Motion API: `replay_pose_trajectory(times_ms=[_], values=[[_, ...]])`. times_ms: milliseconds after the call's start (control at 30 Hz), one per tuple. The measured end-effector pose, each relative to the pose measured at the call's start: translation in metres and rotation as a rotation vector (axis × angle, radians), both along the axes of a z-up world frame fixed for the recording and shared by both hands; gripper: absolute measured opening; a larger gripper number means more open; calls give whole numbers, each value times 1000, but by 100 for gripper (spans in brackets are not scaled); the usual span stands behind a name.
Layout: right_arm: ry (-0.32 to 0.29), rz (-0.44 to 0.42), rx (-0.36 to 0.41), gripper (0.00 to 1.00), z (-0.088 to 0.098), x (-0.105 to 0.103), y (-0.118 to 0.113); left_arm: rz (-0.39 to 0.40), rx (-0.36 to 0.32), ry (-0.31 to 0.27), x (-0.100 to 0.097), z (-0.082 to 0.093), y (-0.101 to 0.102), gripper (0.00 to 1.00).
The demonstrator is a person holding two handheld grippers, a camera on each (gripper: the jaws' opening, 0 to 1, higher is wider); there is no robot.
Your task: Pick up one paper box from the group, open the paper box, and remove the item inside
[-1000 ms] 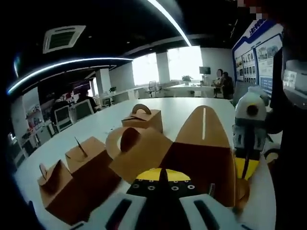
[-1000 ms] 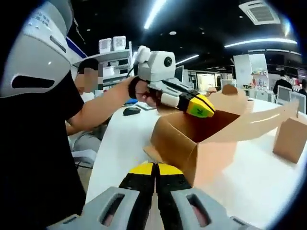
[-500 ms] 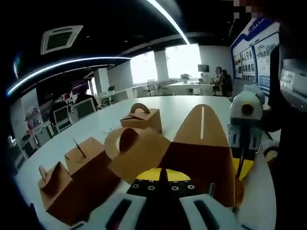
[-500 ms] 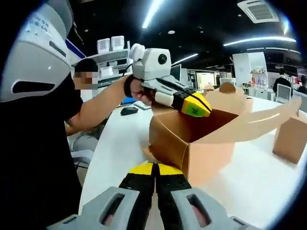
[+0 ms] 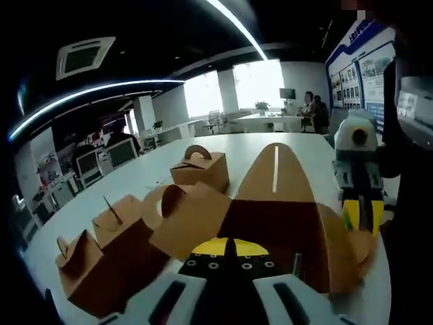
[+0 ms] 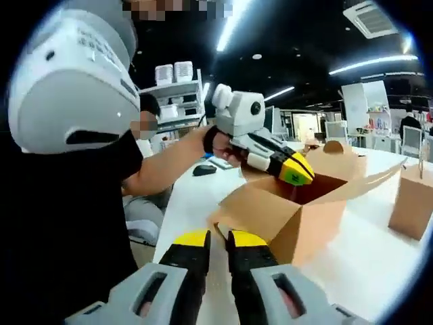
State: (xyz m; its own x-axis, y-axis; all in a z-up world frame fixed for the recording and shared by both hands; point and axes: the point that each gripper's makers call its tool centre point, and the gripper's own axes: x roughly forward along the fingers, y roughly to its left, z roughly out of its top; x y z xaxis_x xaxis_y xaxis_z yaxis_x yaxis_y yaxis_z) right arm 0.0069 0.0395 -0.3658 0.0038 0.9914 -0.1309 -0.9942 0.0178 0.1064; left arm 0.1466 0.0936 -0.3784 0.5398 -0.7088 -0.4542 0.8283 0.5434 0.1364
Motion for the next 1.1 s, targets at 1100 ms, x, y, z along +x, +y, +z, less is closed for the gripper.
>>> replay_pose_trajectory(times_ms=[1100], values=[[-151, -287, -72, 31, 13, 103, 8, -39, 144, 16, -5, -3, -10, 10]])
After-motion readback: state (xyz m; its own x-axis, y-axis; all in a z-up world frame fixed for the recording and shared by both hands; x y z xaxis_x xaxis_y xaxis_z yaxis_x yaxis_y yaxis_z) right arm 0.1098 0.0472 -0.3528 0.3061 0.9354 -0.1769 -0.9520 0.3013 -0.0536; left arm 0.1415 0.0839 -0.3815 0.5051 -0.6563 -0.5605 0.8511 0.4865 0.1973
